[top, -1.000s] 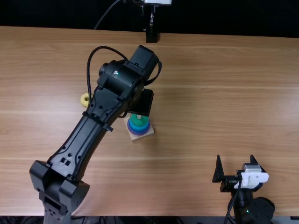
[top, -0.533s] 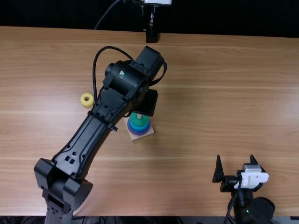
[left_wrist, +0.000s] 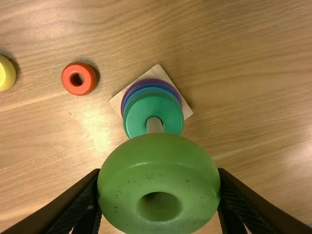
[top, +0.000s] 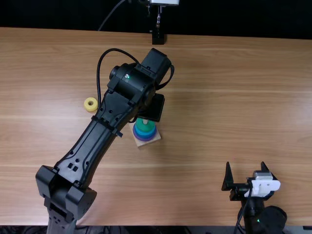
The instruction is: Build the Hanoi tower: stack the rings onto the peg from bottom to top in this color order: purple, dark blue, light blue, dark green, light green, yellow, orange.
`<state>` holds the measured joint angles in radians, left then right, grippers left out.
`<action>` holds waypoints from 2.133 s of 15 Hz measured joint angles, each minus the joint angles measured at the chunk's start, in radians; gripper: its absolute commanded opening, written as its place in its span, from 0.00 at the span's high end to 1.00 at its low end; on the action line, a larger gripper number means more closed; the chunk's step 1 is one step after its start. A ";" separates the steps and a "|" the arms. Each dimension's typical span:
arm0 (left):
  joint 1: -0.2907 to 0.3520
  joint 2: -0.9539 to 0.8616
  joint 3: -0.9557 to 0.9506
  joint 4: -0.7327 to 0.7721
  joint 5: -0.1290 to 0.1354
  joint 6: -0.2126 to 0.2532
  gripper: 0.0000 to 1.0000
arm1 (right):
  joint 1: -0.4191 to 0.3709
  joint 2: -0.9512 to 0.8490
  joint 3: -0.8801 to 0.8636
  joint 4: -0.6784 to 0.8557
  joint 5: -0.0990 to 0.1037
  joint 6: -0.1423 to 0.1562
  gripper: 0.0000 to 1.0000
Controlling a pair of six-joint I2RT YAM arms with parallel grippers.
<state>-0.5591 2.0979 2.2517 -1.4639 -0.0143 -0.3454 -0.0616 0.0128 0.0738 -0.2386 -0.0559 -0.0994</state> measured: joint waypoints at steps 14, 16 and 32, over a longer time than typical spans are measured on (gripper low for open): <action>0.021 0.000 -0.001 0.050 0.002 0.000 0.00 | 0.000 0.000 0.000 0.000 0.000 0.000 0.00; 0.071 0.000 -0.001 0.068 0.003 0.000 0.00 | 0.000 0.000 0.000 0.000 0.000 0.000 0.00; 0.401 0.143 -0.193 0.183 -0.005 0.259 0.00 | 0.000 0.000 0.000 0.000 0.000 0.000 0.00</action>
<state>-0.1585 2.2406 2.0590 -1.2808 -0.0189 -0.0864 -0.0620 0.0128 0.0738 -0.2386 -0.0559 -0.0998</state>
